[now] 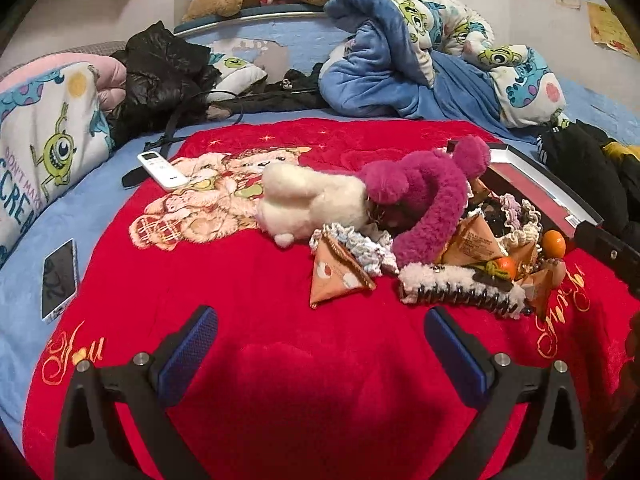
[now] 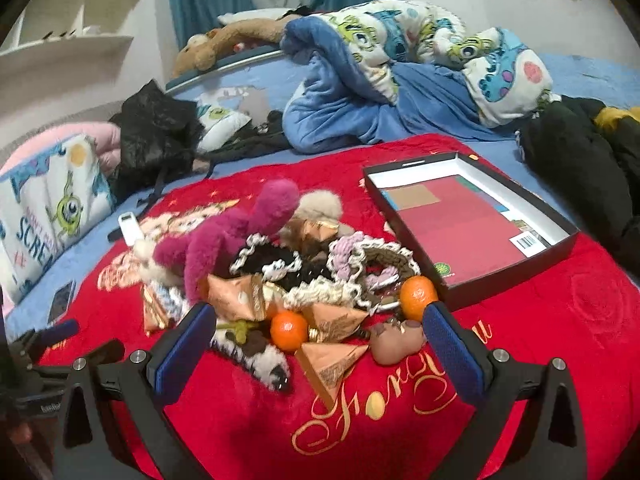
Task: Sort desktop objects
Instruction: 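Lower the right gripper onto a tan triangular snack packet and close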
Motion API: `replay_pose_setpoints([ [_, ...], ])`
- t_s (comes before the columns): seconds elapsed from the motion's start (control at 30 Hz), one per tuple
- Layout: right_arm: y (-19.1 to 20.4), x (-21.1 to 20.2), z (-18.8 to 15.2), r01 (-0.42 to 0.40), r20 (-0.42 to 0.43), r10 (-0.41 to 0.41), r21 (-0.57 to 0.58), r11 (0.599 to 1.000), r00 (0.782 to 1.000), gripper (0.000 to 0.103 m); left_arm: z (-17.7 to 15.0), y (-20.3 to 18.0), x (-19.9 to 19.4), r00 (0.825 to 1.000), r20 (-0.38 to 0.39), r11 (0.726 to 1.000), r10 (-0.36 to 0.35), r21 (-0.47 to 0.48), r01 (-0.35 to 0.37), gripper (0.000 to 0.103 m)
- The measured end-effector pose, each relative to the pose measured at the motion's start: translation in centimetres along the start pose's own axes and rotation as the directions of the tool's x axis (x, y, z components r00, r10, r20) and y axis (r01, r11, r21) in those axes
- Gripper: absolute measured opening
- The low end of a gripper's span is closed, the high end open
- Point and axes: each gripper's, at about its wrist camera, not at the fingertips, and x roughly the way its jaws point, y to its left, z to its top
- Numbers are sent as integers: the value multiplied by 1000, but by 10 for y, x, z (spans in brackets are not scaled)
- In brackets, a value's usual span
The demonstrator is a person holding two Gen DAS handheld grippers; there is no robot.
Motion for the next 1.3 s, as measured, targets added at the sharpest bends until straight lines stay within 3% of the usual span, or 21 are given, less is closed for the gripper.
replay_pose_setpoints([
  [0.1, -6, 12, 3, 29, -29, -29, 20, 999, 999, 103, 13, 6, 10, 999, -29, 998, -38, -53, 37, 103],
  [0.2, -9, 23, 5, 41, -44, -40, 15, 999, 998, 103, 28, 13, 18, 999, -26, 994, -32, -103, 30, 103],
  [0.4, -10, 33, 9, -10, -69, 11, 28, 1000, 998, 103, 51, 7, 43, 998, -38, 998, -45, -34, 44, 103],
  [0.6, -14, 38, -2, 57, -125, -59, -20, 998, 990, 103, 48, -7, 65, 996, -53, 995, -75, 58, 78, 103],
  [0.77, -22, 47, -15, 73, -202, -76, -23, 997, 977, 103, 37, -16, 75, 999, -40, 983, -15, 182, 22, 103],
  [1.0, -23, 53, -21, 70, -242, -67, 7, 997, 968, 103, 34, -4, 84, 998, -68, 991, 3, 137, 7, 103],
  [1.2, -12, 58, -26, 45, -259, -55, -43, 998, 964, 103, 29, 0, 101, 992, -124, 993, 0, 120, 15, 103],
  [1.3, -10, 61, -28, 39, -263, -47, -37, 999, 964, 98, 28, 4, 107, 989, -145, 995, -11, 98, 25, 103],
])
